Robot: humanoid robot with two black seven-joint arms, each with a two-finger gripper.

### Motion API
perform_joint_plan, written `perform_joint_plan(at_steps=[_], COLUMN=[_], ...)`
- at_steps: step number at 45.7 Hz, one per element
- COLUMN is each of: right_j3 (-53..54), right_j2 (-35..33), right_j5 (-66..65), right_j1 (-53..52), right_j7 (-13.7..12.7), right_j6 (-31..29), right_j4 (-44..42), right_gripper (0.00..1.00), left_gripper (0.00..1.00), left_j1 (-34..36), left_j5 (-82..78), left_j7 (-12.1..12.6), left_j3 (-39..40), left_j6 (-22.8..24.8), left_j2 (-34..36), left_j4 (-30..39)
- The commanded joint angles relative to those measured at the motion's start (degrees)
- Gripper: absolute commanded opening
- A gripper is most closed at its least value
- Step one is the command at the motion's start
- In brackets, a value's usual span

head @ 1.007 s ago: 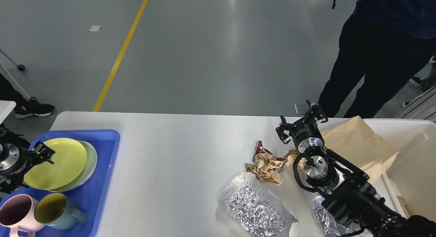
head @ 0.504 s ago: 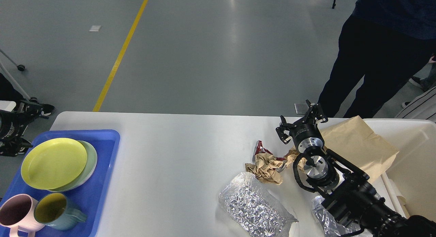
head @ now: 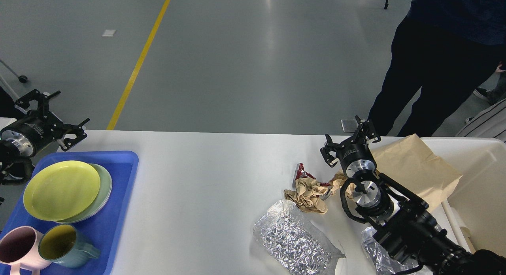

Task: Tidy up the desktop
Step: 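Open the left gripper and withdraw it from the tray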

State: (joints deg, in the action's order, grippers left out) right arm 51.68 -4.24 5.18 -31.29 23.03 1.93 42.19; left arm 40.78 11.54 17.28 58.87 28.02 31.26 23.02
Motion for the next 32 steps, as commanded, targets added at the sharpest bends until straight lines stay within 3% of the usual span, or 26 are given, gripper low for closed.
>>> perform_joint_plan(at_steps=[1,4,8,11,13,25,32], right_j3=[0.00,0.00,0.00,0.00,0.00,0.00,0.00], right_j2=[0.02,0.02,0.02,-0.06,0.02,0.02,0.02], right_j5=[0.00,0.00,0.00,0.00,0.00,0.00,0.00], right_j1=[0.00,0.00,0.00,0.00,0.00,0.00,0.00], right_j7=[0.00,0.00,0.00,0.00,0.00,0.00,0.00], right_j6=[0.00,0.00,0.00,0.00,0.00,0.00,0.00], right_j4=[0.00,0.00,0.00,0.00,0.00,0.00,0.00], right_gripper=[1.00,1.00,1.00,1.00,1.00,1.00,1.00], left_gripper=[0.96,0.96,0.96,0.96,0.96,0.96,0.96], left_j1=[-0.61,-0.70,-0.70,-0.70,-0.70,-0.61,-0.35], left_j5=[0.33,-0.11,-0.46,-0.37,-0.46,-0.46,-0.46], left_j7=[-5.49,-13.39,-25.96,-32.12,-33.36,-33.02,-33.02], left_j3=[6.52,6.35,6.26,6.26,6.08,0.64,-3.84], left_j6=[-0.07,-0.51,-2.18,-3.15,-3.06,-3.41,-6.49], left_j2=[-3.66,-4.45,-4.54,-4.45,-4.54,-4.98,-4.98], left_j4=[-0.17,-0.26,-0.26,-0.26,-0.26,-0.26,-0.17])
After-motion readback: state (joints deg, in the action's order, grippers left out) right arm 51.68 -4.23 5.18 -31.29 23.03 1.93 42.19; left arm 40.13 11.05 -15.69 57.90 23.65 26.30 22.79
